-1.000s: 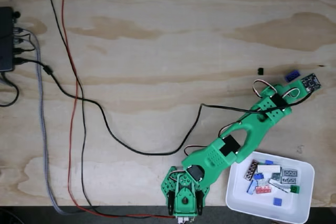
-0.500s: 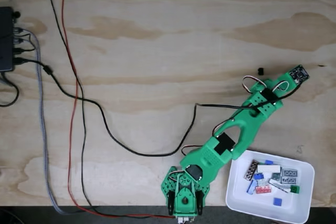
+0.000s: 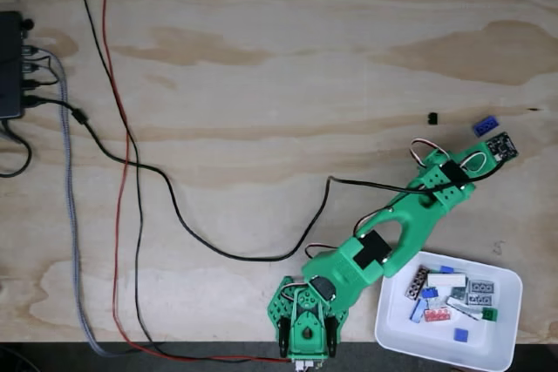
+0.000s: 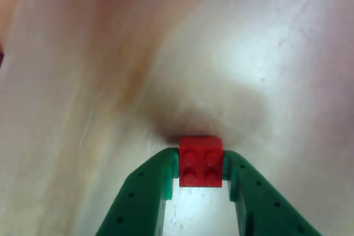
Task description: Put all lego bricks in the bin.
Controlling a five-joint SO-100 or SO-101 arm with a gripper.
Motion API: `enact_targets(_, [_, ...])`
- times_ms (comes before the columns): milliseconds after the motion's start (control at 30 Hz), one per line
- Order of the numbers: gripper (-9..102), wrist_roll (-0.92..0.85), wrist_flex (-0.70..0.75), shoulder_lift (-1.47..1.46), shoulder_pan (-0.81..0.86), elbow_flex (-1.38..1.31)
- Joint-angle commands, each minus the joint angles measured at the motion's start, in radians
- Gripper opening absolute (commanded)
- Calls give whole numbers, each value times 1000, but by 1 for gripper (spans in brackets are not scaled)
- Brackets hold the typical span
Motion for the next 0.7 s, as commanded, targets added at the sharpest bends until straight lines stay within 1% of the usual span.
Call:
enact_targets(0, [0,-86,249,925,314,-25])
enact_targets(67, [0,-204,259,1060,422,75])
enact_targets(133, [0,-288,235,1147,489,184])
enact_targets(267, [0,-468,189,1216,640,331])
enact_targets(333, [0,-503,112,1209,672,433])
enact_targets(367, [0,-494,54,1197,675,474])
enact_targets(433, [1,-486,-5,1160,663,525])
enact_targets(567, [38,-479,-77,1126,647,583])
enact_targets(600, [42,-483,-81,1129,650,594])
enact_targets(667, [42,-472,-87,1131,644,603])
